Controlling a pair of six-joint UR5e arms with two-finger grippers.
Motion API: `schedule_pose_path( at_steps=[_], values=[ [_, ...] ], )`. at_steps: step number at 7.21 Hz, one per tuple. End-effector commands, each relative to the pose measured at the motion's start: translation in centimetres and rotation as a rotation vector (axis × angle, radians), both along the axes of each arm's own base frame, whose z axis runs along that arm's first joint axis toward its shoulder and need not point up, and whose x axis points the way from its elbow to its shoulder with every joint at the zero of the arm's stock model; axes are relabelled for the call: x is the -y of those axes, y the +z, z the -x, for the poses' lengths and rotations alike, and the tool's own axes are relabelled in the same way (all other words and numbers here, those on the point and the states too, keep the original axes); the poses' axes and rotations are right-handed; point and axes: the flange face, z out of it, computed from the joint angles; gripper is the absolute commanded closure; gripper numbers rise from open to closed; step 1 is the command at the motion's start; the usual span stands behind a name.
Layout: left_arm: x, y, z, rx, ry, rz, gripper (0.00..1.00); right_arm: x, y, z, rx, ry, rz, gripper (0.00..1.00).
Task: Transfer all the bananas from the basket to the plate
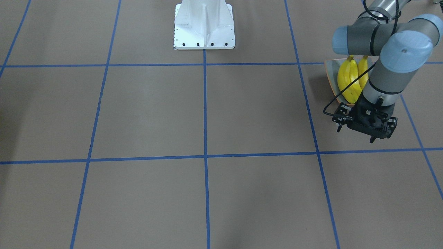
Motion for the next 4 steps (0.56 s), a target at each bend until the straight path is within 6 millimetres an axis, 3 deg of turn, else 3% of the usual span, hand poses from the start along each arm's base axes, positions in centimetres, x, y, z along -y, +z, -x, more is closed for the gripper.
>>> schedule_pose_path(
  at_steps=[1,3,4],
  values=[
    [2.2,-5.6,-3.9,-0.133,-0.101,0.0,0.0,3.0,-5.6,2.2,0.111,0.069,0.038,1.0],
    [2.6,-8.8,-6.6,-0.334,-0.214,0.015,0.0,4.3,-8.1,6.2,0.224,0.133,0.077,1.0],
    [2.1,-9.5,-7.3,-0.44,-0.243,0.027,0.0,4.9,-9.5,7.9,0.259,0.171,0.104,1.0]
  ],
)
